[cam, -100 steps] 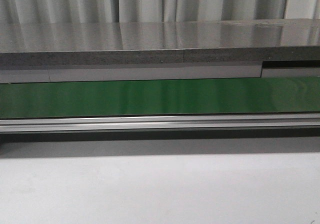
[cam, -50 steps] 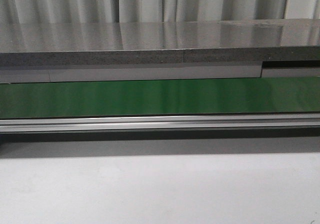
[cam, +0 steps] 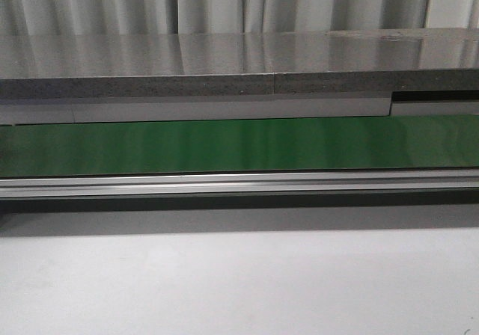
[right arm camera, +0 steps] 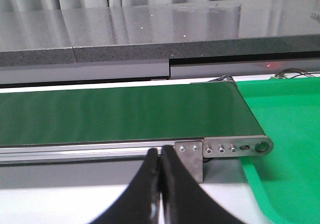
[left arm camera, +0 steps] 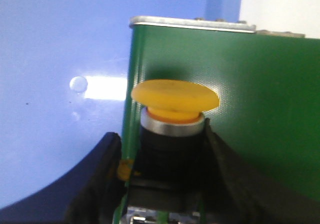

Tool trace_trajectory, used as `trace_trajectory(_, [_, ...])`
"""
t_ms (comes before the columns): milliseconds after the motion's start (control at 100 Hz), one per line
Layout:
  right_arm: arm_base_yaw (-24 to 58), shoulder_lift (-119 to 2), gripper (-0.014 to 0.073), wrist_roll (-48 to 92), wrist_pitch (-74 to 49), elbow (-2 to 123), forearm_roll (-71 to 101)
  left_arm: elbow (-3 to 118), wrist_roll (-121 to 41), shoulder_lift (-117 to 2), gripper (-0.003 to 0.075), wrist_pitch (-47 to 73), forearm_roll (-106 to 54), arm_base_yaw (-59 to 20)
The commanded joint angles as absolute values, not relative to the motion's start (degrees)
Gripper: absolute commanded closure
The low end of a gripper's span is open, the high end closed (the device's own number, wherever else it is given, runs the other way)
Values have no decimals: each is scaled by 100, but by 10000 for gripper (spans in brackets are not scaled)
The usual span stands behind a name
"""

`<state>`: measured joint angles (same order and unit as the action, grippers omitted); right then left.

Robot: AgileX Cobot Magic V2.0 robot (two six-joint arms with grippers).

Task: Move button from left to right
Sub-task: 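Carry the button over the conveyor belt with the left gripper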

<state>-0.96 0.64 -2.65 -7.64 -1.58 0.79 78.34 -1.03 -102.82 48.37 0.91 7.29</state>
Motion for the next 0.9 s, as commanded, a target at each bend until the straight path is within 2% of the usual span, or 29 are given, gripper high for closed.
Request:
trace_trajectory(0, [-77,174,660,-262,-251,-71,70,7966,-93,-9959,680,4699,83,604])
trace_trajectory(290, [-77,174,660,-262,-251,-71,70,7966,-93,-9959,643,4881,122,535])
trace_trajectory(410, [-77,174,660,-262,-251,-71,70,7966,-102,-9959,551,4910,122,535])
trace_trajectory(600, [-77,174,660,-262,-251,-71,70,7966,-102,-9959,316,4967,122,535])
trace_trajectory(670, [-77,174,660,-262,-251,-71,70,7966,-162,-9959,253,4976,122,535])
trace_trajectory(740, [-77,174,660,-262,-251,-71,70,7966,-216,-9959,221,4976,122,535])
trace_trajectory(890, [-77,174,660,-262,-251,-71,70,7966,-228,-9959,218,4976,122,535])
